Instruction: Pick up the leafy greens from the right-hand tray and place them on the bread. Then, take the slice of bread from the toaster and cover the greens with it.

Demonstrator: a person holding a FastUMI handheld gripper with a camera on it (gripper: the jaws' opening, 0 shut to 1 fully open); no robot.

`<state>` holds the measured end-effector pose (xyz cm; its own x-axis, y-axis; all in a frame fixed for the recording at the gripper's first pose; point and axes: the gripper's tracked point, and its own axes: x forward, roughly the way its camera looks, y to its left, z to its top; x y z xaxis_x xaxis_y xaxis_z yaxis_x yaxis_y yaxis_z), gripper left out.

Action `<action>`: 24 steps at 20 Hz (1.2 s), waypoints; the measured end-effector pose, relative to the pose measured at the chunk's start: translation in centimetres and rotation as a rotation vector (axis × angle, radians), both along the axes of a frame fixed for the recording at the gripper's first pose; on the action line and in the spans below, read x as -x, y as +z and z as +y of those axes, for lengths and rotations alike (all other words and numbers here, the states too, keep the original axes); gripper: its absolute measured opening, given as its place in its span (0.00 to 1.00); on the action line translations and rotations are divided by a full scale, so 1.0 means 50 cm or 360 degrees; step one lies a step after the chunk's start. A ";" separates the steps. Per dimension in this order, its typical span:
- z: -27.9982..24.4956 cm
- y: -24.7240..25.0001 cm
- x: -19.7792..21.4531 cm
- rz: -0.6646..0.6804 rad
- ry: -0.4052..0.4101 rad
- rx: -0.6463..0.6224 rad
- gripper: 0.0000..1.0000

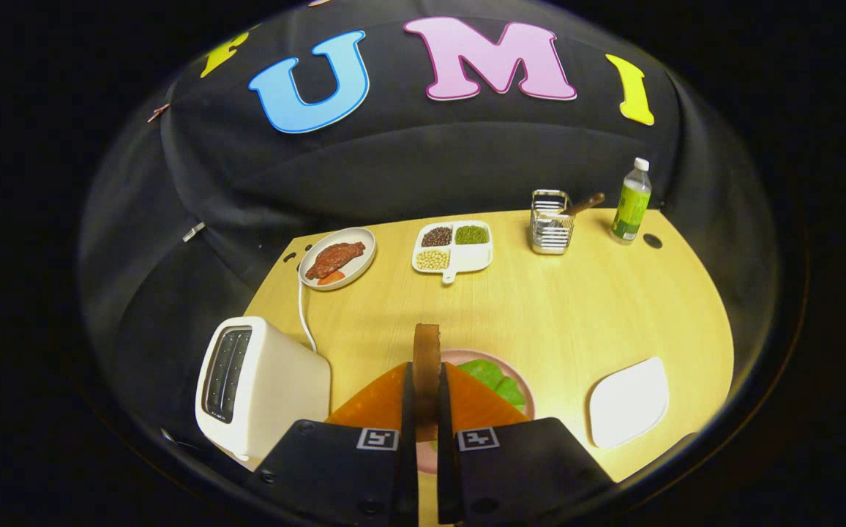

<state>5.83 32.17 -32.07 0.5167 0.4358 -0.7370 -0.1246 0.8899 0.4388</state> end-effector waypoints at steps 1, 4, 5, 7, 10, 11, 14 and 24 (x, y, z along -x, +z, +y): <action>0.014 -0.012 0.005 0.0008 -0.0012 -0.0038 0.15; 0.044 -0.049 0.021 0.0078 -0.0073 -0.0148 0.15; 0.043 -0.063 0.026 0.0115 -0.0113 -0.0174 0.14; 0.026 -0.091 0.038 0.0160 -0.0165 -0.0167 0.15; -0.015 -0.119 0.033 0.0136 -0.0201 -0.0117 0.14; -0.024 -0.129 0.038 0.0142 -0.0188 -0.0098 0.15; -0.052 -0.156 0.045 0.0141 -0.0172 -0.0042 0.15; -0.094 -0.242 0.067 0.0142 -0.0044 0.0165 0.22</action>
<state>2.46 27.47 -44.17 0.4580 0.3413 -0.8208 -0.0642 0.9336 0.3524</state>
